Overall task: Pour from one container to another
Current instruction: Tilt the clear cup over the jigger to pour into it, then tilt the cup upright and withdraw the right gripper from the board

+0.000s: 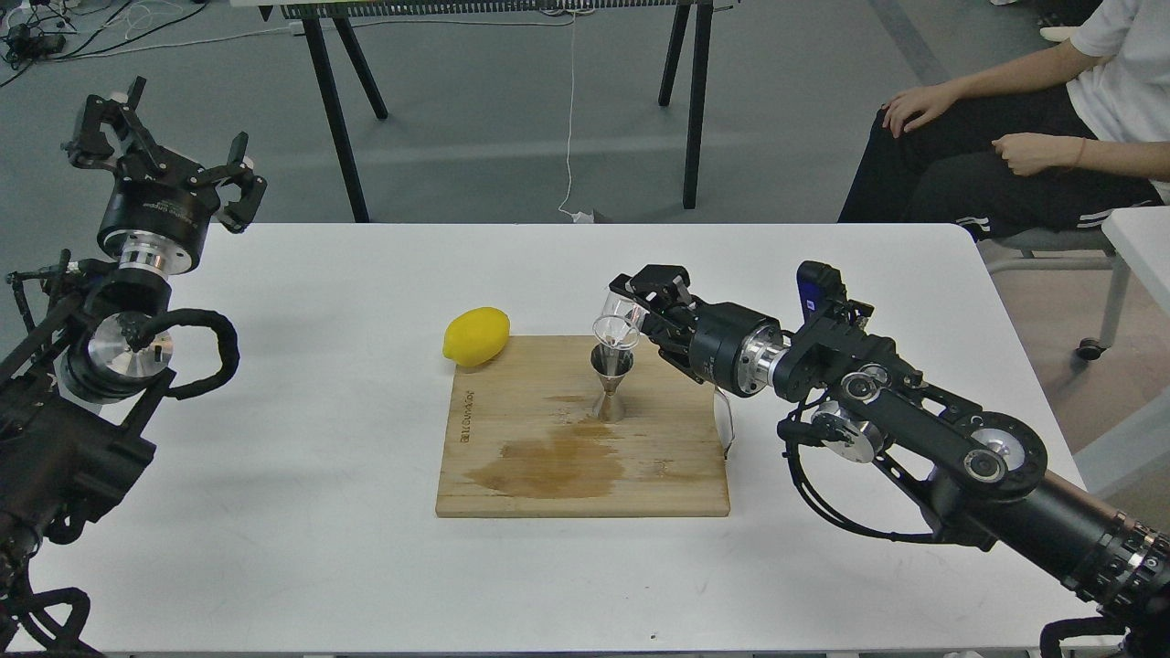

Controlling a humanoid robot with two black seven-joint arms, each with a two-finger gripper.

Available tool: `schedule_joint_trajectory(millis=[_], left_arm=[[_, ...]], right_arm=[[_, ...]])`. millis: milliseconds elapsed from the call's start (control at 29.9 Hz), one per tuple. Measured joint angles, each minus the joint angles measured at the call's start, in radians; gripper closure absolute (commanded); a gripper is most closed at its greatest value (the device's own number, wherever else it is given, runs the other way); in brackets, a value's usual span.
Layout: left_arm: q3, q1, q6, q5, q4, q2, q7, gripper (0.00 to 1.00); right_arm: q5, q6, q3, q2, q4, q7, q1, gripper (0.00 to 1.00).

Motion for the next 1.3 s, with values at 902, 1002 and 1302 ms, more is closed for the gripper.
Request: schedule_joint_trajectory(millis=[902, 1002, 1302], left_arm=[[0.000, 0.000, 0.001, 0.000, 0.000, 0.000, 0.000, 0.00], [0.000, 0.000, 0.001, 0.000, 0.000, 0.000, 0.000, 0.00], [-0.001, 0.000, 0.001, 0.000, 0.000, 0.002, 0.000, 0.00]], right_arm=[[-0.207, -0.017, -0.001, -0.001, 0.015, 0.041, -0.011, 0.60], [-0.245, -0.017, -0.001, 0.001, 0.017, 0.049, -0.013, 0.60], [-0.454, -0.039, -0.004, -0.005, 0.058, 0.101, -0.028, 0.60]])
